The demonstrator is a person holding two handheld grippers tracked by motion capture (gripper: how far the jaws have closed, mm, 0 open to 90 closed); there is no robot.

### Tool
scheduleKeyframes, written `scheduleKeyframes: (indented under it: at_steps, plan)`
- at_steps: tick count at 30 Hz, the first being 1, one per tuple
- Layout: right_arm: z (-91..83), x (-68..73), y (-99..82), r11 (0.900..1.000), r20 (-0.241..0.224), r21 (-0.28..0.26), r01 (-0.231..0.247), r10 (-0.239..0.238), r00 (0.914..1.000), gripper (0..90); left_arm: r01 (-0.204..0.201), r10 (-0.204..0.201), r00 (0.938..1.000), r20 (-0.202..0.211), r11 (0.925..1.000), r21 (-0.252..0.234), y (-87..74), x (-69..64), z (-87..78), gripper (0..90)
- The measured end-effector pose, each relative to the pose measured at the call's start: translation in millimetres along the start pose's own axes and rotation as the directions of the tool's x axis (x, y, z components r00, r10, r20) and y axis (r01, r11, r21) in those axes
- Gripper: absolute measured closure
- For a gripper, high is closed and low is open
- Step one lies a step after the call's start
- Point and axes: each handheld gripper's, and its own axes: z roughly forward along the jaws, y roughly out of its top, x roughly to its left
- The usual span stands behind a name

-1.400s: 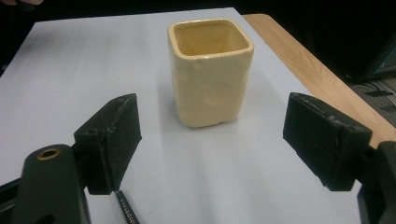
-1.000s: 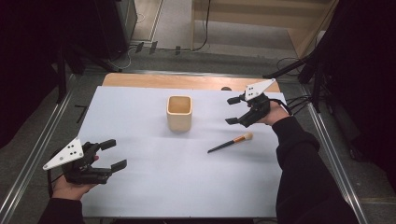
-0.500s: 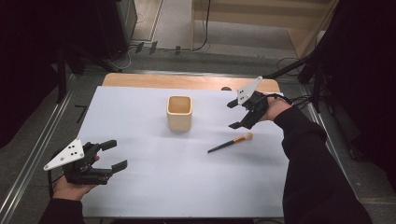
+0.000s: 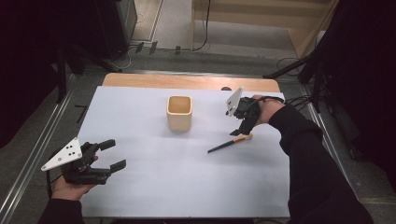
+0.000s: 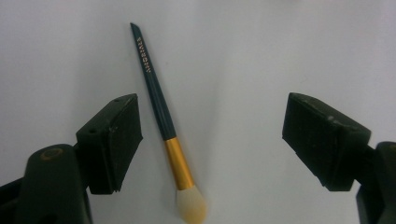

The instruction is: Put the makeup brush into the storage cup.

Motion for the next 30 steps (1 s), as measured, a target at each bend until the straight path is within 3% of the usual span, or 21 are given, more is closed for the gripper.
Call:
scheduleKeyframes:
  at_steps: [2, 6, 10, 14, 22, 30]
  plan:
    - [3.1, 1.2, 2.6, 0.9990, -0.010, 0.040, 0.020, -0.019, 0.9998, 22.5, -0.001, 0.001, 1.0000, -0.002, 1.0000, 0.002, -0.1, 0.2, 0.1, 18.0]
    - [8.6, 4.6, 6.4, 0.9865, -0.021, 0.153, 0.058, -0.055, 0.9982, 23.7, 0.002, -0.002, 1.0000, -0.001, 1.0000, 0.008, -0.5, 0.6, 0.8, 18.1]
    - [12.6, 6.5, 7.2, 0.9802, -0.056, 0.176, 0.092, -0.083, 0.9950, 25.2, -0.001, 0.001, 1.0000, -0.001, 1.0000, 0.009, -0.3, 0.2, 0.8, 18.1]
    - [15.6, 7.8, 6.3, 0.9736, -0.056, 0.207, 0.097, -0.087, 0.9946, 22.8, 0.000, 0.000, 1.0000, -0.003, 1.0000, 0.008, -0.3, 0.5, 0.6, 18.1]
    - [17.3, 6.3, 1.7, 0.9766, -0.071, 0.198, 0.084, -0.071, 0.9949, 24.4, -0.002, 0.002, 1.0000, -0.003, 1.0000, 0.006, -0.3, 0.5, 0.1, 18.1]
    - [25.7, 8.2, -13.1, 0.9814, -0.052, 0.186, 0.048, -0.039, 0.9979, 26.8, 0.005, -0.005, 1.0000, -0.006, 0.9999, -0.010, 0.2, 1.5, -2.9, 18.1]
